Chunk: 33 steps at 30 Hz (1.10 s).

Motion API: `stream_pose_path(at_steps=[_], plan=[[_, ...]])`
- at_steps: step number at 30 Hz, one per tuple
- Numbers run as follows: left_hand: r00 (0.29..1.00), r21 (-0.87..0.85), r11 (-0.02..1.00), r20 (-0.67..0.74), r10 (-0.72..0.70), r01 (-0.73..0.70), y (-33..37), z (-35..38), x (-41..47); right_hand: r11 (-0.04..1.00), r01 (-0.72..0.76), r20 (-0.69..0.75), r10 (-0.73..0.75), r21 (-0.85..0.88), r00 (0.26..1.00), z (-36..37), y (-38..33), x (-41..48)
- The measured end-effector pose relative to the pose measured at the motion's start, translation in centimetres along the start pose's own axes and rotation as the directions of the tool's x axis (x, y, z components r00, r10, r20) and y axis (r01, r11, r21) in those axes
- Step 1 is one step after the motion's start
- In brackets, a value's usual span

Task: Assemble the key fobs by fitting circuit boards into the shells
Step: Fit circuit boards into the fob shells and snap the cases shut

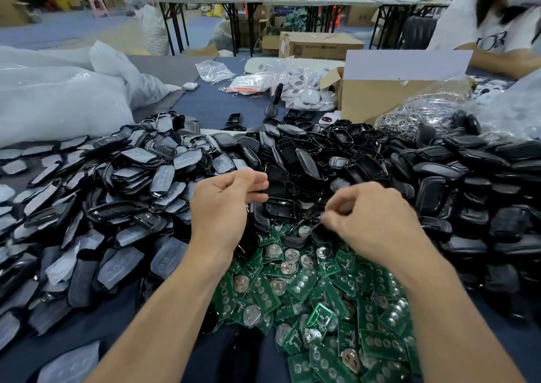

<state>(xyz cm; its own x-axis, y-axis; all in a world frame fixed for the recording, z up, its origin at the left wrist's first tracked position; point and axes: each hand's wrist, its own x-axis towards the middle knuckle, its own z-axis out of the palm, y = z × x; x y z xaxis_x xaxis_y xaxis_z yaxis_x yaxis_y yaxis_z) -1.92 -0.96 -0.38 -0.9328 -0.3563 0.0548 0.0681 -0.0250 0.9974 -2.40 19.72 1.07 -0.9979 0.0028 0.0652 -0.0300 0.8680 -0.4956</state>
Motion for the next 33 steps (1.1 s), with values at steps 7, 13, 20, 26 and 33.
stream_pose_path(at_steps=[7, 13, 20, 26, 33], plan=[[0.998, 0.102, 0.993, 0.015, 0.055, -0.056, -0.3, 0.2, -0.3, 0.993, 0.007, 0.002, -0.007, 0.115, 1.000, 0.4, 0.2, 0.4], [0.971, 0.153, 0.984, 0.235, 0.052, -0.089, -0.6, 1.0, -1.5, 0.752, 0.215, -0.133, -0.169, 0.623, 0.977, 1.3, -1.2, -0.1], [0.798, -0.043, 0.956, 0.561, -0.218, 0.291, 0.7, 0.0, -1.1, 0.742, 0.346, -0.278, -0.221, 0.575, 0.935, 2.2, -2.6, -1.0], [0.876, -0.313, 0.862, 0.409, -0.256, 0.398, 1.3, -1.6, 0.5, 0.835, 0.289, -0.218, -0.208, 0.467, 0.954, 2.2, -3.0, -1.1], [0.912, -0.372, 0.838, 0.259, -0.319, 0.399, 1.3, -2.0, 1.0, 0.976, 0.190, 0.224, -0.210, 0.108, 0.952, 3.5, -3.8, -1.5]])
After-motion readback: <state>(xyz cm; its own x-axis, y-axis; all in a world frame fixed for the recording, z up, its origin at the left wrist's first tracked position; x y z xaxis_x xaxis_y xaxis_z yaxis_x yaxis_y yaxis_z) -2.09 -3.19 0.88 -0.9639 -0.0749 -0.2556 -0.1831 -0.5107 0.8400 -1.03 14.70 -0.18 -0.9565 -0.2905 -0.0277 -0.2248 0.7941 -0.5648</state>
